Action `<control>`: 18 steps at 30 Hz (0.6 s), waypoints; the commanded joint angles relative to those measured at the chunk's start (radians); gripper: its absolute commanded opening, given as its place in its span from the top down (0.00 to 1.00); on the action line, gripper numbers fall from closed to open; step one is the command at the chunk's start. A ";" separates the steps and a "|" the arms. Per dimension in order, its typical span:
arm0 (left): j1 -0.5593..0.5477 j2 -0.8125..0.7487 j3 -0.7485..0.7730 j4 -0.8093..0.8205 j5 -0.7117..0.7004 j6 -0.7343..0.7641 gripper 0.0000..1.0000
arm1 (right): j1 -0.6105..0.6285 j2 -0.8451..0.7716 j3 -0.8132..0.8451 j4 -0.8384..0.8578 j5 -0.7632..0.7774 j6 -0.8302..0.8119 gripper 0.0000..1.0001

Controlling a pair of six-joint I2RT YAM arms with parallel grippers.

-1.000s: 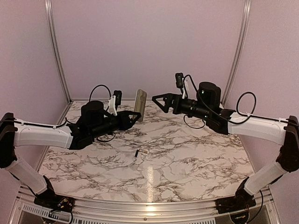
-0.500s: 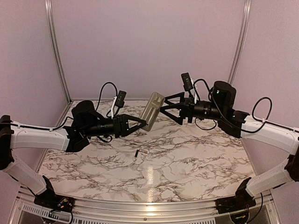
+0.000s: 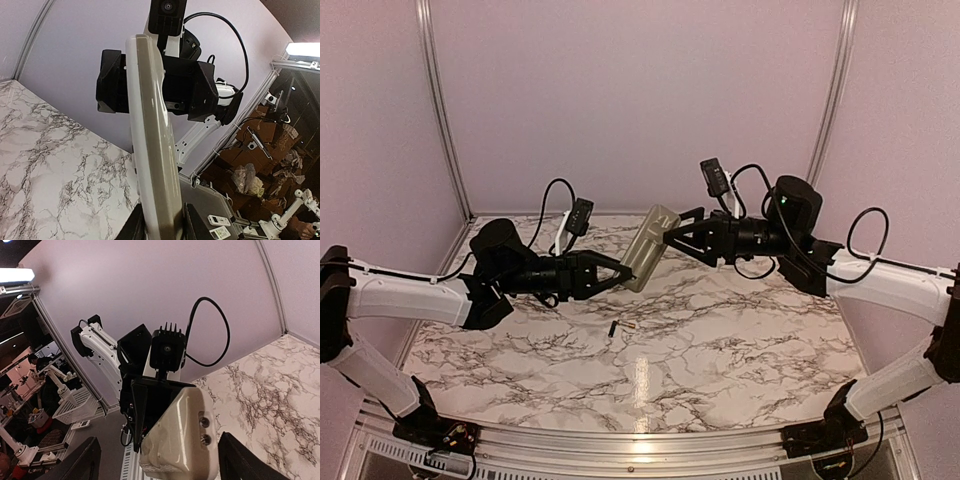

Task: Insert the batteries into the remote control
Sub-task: Pass from the left arm to the right

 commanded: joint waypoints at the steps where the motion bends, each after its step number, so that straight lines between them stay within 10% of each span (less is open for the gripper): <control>1: -0.008 0.027 0.017 0.036 0.025 0.002 1.00 | -0.003 0.015 0.007 0.051 -0.015 0.079 0.23; 18: -0.014 0.071 0.030 0.059 0.048 -0.023 1.00 | -0.003 0.047 0.041 -0.012 -0.012 0.063 0.61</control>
